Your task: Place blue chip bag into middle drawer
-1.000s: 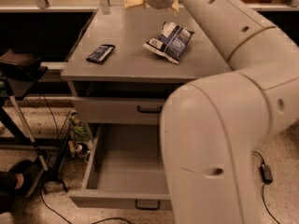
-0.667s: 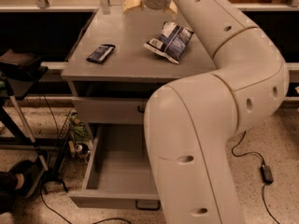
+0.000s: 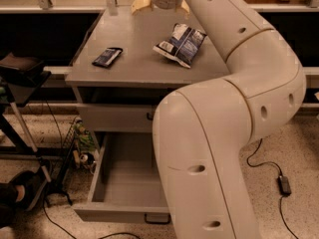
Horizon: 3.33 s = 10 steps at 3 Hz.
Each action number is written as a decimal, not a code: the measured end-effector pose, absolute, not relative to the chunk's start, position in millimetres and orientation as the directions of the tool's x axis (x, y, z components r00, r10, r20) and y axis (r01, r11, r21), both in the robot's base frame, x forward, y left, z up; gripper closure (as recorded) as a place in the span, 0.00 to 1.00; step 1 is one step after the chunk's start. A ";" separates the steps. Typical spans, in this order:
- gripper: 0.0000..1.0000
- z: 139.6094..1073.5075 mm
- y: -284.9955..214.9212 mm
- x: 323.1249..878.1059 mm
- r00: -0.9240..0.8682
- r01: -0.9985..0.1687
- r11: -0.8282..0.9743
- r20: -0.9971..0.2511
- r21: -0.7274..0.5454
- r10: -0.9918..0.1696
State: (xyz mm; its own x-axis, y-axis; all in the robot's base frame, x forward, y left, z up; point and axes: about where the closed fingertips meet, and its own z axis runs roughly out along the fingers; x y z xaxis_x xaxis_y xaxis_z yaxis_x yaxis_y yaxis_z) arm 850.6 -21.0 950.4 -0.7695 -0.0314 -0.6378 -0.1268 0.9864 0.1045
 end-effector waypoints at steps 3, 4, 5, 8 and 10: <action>0.00 901.8 -69.4 849.9 -0.816 -0.138 0.988 -0.558 -0.067 -0.152; 0.00 878.0 -75.7 846.4 -0.844 -0.139 0.983 -0.506 -0.117 -0.179; 0.00 858.4 -75.9 841.8 -0.868 -0.147 0.979 -0.456 -0.138 -0.195; 0.73 832.5 -82.0 826.5 -0.925 -0.159 0.979 -0.326 -0.128 -0.193; 1.00 881.2 -122.9 806.0 -0.894 -0.211 0.976 -0.395 -0.046 -0.212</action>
Offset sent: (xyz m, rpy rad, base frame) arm -0.0008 -0.0593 -0.0487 -0.2174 0.0791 0.0248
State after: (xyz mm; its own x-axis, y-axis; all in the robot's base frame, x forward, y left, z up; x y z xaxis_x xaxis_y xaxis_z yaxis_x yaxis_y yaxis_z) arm 806.0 -122.9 881.2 -0.8937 -0.2121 -0.3953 -0.2114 0.9763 -0.0459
